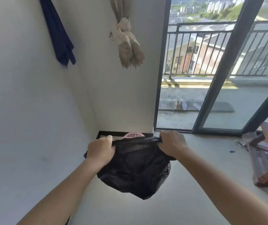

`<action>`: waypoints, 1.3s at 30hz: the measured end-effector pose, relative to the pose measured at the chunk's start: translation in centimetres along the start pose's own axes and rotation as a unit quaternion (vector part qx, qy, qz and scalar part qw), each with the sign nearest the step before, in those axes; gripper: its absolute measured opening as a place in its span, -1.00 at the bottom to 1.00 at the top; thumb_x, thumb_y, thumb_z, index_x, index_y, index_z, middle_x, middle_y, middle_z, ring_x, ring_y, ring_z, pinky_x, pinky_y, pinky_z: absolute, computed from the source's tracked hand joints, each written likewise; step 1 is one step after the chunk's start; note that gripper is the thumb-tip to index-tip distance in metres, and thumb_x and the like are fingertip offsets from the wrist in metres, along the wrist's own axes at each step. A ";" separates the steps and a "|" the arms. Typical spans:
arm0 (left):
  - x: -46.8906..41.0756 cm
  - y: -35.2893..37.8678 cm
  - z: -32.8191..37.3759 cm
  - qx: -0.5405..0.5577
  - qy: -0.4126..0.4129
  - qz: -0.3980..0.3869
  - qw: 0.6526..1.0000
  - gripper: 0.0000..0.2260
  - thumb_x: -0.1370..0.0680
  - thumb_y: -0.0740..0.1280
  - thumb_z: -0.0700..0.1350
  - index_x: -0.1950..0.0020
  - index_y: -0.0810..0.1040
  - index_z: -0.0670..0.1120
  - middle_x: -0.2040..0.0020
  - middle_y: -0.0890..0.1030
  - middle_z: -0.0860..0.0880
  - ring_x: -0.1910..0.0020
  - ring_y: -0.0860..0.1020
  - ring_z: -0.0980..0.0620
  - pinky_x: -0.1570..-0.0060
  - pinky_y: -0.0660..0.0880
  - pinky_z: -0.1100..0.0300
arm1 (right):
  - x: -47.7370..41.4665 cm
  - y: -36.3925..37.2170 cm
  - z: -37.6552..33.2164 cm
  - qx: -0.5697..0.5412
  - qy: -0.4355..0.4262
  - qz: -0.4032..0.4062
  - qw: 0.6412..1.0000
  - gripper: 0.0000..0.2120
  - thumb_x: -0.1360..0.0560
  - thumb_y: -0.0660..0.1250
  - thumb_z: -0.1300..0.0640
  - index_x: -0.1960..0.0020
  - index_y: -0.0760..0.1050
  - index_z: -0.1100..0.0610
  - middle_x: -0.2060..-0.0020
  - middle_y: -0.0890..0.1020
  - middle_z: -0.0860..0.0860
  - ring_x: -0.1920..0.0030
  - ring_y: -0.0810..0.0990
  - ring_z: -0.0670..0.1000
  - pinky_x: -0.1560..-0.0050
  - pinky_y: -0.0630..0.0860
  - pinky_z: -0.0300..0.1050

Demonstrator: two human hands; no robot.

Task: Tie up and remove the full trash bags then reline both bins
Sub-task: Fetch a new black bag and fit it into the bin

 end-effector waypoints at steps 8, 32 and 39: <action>-20.7 1.8 0.3 0.037 0.024 -0.006 0.999 -0.88 -0.55 0.17 -0.08 0.14 0.38 -0.10 0.27 0.57 -0.07 0.32 0.47 -0.17 0.34 0.37 0.09 | -16.0 1.3 5.2 -0.018 0.113 -0.018 0.993 -0.72 -0.53 0.19 -0.05 -0.02 0.57 0.10 0.02 0.65 0.08 -0.01 0.61 0.17 0.16 0.41 -0.06; -50.6 37.7 0.8 0.209 -0.187 -0.133 0.951 -0.97 -0.57 0.18 -0.17 0.04 0.38 -0.13 0.21 0.54 -0.08 0.24 0.49 -0.17 0.37 0.28 0.08 | -49.2 35.0 12.6 -0.385 0.222 -0.197 0.874 -0.81 -0.63 0.11 0.06 -0.10 0.45 0.12 0.01 0.62 0.10 -0.02 0.55 0.21 0.05 0.43 -0.02; -46.5 57.3 -4.3 0.216 -0.219 -0.161 0.938 -0.87 -0.56 0.15 -0.23 -0.10 0.37 -0.13 0.10 0.54 -0.10 0.14 0.49 -0.23 0.25 0.31 0.04 | -47.7 54.5 7.5 -0.412 0.184 -0.210 0.867 -0.59 -0.65 0.15 0.01 -0.49 0.27 -0.13 -0.27 0.40 0.02 -0.11 0.53 0.11 -0.14 0.53 0.08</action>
Point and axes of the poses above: each hand's wrist, its own x-axis away from the middle knuckle, its own y-axis out of the palm, z = x × y, the point moved 6 cm from there along -x, towards the middle knuckle
